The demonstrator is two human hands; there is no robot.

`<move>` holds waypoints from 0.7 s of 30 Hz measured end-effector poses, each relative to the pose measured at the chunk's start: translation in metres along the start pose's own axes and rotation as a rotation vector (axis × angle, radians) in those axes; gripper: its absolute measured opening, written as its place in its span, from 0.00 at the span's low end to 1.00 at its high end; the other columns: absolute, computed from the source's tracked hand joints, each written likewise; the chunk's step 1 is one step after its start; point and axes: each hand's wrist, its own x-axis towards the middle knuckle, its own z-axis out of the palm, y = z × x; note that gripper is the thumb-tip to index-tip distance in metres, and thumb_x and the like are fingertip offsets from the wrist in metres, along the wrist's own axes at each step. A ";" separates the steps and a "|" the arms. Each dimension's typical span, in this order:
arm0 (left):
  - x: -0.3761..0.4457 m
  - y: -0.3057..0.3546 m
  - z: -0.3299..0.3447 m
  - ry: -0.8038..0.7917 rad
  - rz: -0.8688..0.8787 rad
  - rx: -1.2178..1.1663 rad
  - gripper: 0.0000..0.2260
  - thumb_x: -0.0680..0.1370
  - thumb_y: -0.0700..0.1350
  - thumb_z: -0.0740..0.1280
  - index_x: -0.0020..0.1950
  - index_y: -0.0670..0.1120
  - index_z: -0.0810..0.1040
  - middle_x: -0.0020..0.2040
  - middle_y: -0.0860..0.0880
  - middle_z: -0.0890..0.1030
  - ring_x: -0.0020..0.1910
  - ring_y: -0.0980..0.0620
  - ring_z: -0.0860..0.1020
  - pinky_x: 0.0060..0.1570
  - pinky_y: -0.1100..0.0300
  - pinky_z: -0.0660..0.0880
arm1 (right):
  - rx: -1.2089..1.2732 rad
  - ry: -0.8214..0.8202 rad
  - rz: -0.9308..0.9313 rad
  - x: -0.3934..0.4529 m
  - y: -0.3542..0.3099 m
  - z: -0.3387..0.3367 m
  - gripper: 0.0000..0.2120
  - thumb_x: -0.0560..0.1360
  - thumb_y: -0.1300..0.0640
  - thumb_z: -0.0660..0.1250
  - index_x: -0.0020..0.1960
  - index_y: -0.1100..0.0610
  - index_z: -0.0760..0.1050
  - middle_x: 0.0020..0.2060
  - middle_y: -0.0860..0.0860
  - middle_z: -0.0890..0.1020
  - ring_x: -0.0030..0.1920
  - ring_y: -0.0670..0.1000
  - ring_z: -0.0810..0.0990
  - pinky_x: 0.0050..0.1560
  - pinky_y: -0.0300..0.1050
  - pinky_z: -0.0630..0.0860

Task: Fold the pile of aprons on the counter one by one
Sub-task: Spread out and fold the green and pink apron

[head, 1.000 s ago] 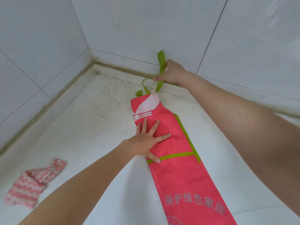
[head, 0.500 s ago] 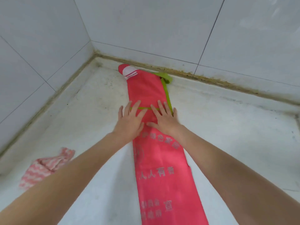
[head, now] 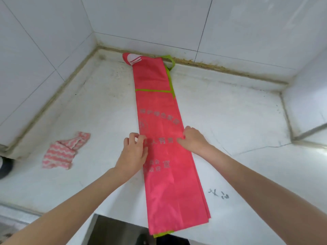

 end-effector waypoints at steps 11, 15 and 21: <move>-0.069 0.030 0.004 -0.091 -0.167 -0.308 0.19 0.78 0.38 0.63 0.68 0.37 0.68 0.65 0.36 0.67 0.60 0.37 0.72 0.65 0.49 0.67 | 0.251 -0.110 0.235 -0.081 0.035 0.035 0.19 0.71 0.59 0.70 0.28 0.57 0.62 0.26 0.53 0.70 0.34 0.54 0.74 0.40 0.45 0.73; -0.087 0.037 0.005 -0.117 -0.027 -0.218 0.20 0.79 0.40 0.62 0.70 0.36 0.67 0.69 0.38 0.67 0.66 0.39 0.68 0.68 0.52 0.63 | 0.226 -0.045 0.209 -0.083 0.034 0.036 0.17 0.72 0.64 0.67 0.29 0.57 0.63 0.28 0.54 0.72 0.41 0.56 0.77 0.44 0.45 0.76; -0.114 0.045 0.034 -0.289 0.164 0.213 0.30 0.82 0.56 0.40 0.65 0.42 0.75 0.61 0.32 0.75 0.60 0.30 0.74 0.51 0.36 0.75 | 0.107 0.136 0.019 -0.102 0.038 0.058 0.14 0.75 0.67 0.60 0.60 0.61 0.67 0.54 0.61 0.76 0.55 0.62 0.76 0.47 0.49 0.70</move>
